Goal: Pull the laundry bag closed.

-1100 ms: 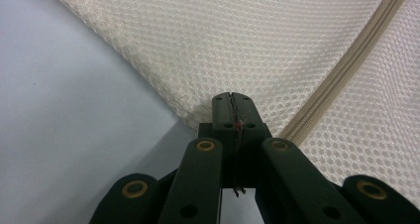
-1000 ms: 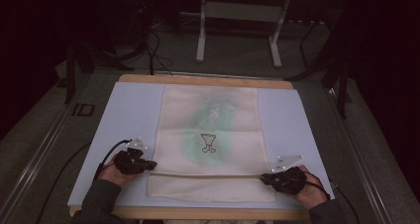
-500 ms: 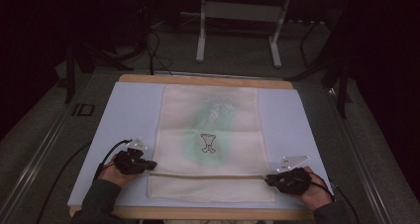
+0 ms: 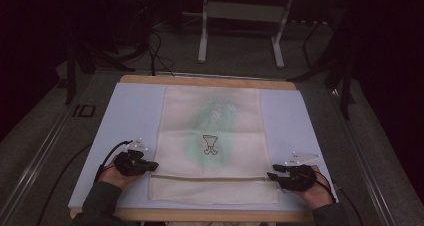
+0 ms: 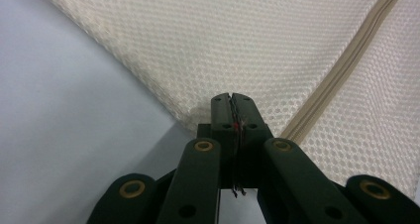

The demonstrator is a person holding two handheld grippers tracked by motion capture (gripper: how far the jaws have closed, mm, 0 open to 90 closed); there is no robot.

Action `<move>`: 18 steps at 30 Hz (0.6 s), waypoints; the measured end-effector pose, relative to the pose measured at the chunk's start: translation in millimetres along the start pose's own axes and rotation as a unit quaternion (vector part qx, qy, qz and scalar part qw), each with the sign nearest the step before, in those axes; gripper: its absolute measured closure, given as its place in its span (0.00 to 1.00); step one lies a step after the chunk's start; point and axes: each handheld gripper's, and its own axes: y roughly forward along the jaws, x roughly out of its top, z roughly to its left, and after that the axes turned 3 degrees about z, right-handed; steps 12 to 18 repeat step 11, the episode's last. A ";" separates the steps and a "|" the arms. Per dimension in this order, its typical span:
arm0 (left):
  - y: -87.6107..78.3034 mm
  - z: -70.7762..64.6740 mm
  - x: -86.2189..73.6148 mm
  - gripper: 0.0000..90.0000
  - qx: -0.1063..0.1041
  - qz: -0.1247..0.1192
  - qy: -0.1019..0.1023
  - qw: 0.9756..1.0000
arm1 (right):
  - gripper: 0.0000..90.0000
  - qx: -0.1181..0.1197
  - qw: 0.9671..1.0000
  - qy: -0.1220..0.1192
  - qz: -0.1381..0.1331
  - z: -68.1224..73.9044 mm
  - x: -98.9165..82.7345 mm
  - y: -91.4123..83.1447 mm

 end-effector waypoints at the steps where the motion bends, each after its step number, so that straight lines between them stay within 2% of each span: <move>1: -1.3 0.9 -0.2 0.98 0.003 -0.007 -0.002 1.000 | 0.64 -0.007 1.000 0.004 -0.005 -1.2 -0.8 0.0; 5: -5.1 5.0 -2.0 0.95 0.026 -0.025 -0.012 0.999 | 0.64 -0.032 0.999 0.033 -0.011 -6.4 -5.3 2.6; 10: -5.6 9.0 -3.0 0.91 0.060 -0.032 -0.022 0.997 | 0.65 -0.040 0.998 0.052 -0.006 -11.0 -10.7 9.3; 11: -5.2 10.1 -3.3 0.89 0.074 -0.034 -0.026 0.996 | 0.66 -0.037 0.998 0.053 -0.005 -11.3 -11.2 10.0; 18: -5.2 10.1 -3.3 0.89 0.074 -0.034 -0.026 0.996 | 0.66 -0.037 0.998 0.053 -0.005 -11.3 -11.2 10.0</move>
